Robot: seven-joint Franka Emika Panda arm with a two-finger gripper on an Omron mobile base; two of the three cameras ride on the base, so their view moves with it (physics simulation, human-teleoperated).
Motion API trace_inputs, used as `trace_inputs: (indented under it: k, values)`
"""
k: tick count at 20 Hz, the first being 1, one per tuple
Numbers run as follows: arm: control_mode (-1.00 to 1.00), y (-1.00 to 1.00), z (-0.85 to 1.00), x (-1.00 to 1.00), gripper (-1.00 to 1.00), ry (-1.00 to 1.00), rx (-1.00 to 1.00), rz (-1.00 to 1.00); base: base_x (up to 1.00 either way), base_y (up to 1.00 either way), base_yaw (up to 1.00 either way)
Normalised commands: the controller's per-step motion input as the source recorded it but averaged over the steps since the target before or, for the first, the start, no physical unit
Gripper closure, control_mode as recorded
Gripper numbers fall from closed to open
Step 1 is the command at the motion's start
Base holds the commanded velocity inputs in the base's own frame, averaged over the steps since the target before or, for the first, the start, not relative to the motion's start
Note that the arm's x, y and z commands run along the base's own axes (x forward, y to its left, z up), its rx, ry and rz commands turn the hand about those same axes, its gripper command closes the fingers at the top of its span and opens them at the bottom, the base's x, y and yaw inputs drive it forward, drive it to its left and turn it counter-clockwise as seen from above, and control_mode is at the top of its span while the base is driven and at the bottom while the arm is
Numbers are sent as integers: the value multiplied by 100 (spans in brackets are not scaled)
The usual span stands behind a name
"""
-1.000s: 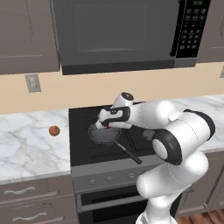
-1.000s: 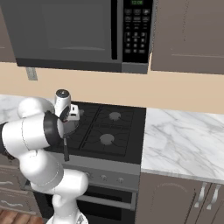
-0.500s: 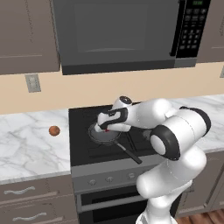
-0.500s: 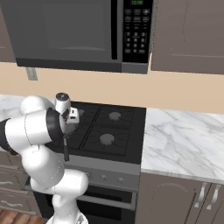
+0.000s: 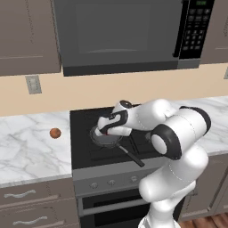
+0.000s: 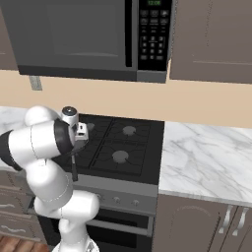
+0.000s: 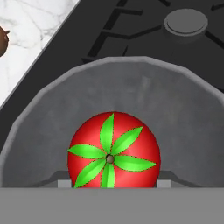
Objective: Place the pan on the front left burner on the stove. Then place the tomato and the onion in the pan and turn on the front left burner.
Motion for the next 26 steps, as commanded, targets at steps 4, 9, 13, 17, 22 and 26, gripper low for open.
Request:
trace_inputs:
  k: [4, 9, 13, 17, 22, 26]
  values:
    - [-100, 5, -4, 16, 100, 0, 0, 0, 0, 0, 0]
    - [-100, 0, -2, 14, 100, 0, 0, 0, 0, 0, 0]
    - [-100, 0, -1, 0, 100, 1, 0, 0, 0, 0, 0]
    - [-100, 0, 0, 0, 100, 3, 0, 0, 0, 0, 0]
    - [-100, 0, 0, 0, -100, 2, 0, 0, 0, 0, 0]
    - [-100, 0, 0, 0, -100, 2, 0, 0, 0, 0, 0]
